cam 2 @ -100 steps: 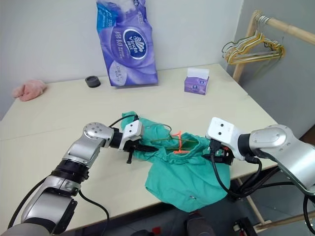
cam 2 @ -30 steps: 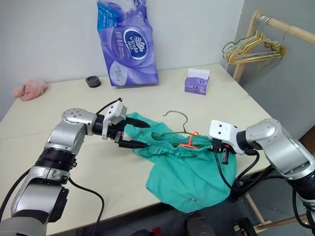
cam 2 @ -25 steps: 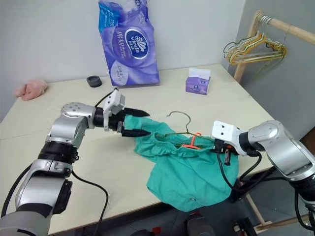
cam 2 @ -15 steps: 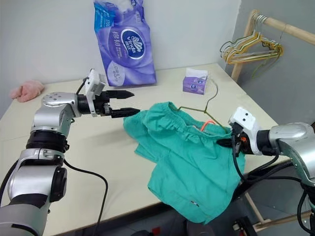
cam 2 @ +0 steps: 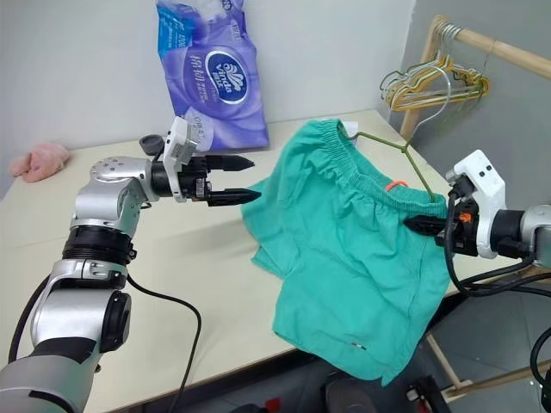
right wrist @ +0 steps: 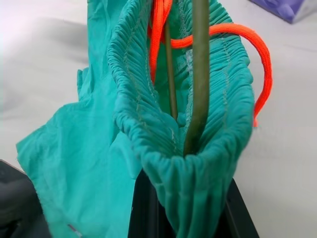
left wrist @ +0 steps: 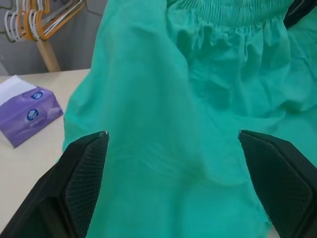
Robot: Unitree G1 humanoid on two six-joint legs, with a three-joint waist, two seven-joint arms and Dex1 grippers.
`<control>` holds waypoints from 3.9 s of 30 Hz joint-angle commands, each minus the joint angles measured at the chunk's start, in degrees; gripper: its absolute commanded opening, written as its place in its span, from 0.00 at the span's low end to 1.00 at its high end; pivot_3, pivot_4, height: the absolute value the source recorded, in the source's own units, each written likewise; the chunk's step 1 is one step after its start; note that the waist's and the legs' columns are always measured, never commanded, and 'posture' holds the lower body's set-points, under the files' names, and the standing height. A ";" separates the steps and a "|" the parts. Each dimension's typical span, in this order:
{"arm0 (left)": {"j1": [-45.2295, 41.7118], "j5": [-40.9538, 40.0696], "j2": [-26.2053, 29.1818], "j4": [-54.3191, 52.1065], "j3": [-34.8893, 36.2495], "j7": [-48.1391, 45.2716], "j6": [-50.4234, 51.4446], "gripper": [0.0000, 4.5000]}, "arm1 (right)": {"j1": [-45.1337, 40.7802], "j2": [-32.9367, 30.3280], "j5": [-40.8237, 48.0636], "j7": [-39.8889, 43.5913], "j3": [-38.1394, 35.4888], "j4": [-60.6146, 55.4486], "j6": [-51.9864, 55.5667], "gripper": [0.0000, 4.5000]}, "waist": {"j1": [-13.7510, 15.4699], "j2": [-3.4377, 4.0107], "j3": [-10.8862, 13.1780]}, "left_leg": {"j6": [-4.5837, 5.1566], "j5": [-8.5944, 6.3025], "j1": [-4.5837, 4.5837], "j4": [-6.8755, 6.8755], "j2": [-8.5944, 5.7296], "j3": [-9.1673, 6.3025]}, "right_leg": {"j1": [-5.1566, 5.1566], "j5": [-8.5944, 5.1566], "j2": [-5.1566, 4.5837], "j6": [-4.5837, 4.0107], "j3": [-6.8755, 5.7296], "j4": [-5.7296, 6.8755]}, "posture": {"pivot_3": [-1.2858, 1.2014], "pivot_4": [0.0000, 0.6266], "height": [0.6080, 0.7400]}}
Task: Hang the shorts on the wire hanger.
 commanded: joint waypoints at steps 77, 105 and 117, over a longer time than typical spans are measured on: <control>-23.85 3.86 -40.01 -2.17 -10.51 21.46 -16.94 0.98 | -26.23 -25.50 6.99 -36.03 12.94 64.76 -10.95 0.00 | -7.80 1.55 8.48 | 1.13 -0.65 -0.57 -0.13 -0.94 2.11 | -0.01 0.10 -0.14 2.42 3.18 -1.83 | 0.35 0.40 1.00; -26.92 -2.09 -43.85 1.95 -6.10 19.52 -11.82 1.00 | -13.86 -25.66 -7.71 -26.87 -8.15 39.71 3.38 0.99 | -7.76 1.91 8.27 | 1.13 -0.65 -0.57 -0.08 -1.00 2.11 | 0.00 0.15 -0.18 2.54 3.13 -1.78 | 0.35 0.30 1.00; -28.02 -4.42 -42.93 2.93 -3.46 20.23 -10.59 1.00 | 2.78 -24.82 -8.38 -21.77 -16.25 7.43 -0.44 0.99 | -7.83 2.04 8.15 | 1.13 -0.64 -0.57 0.04 -1.02 2.14 | 0.00 0.27 -0.19 2.77 3.14 -1.72 | 0.36 0.25 1.00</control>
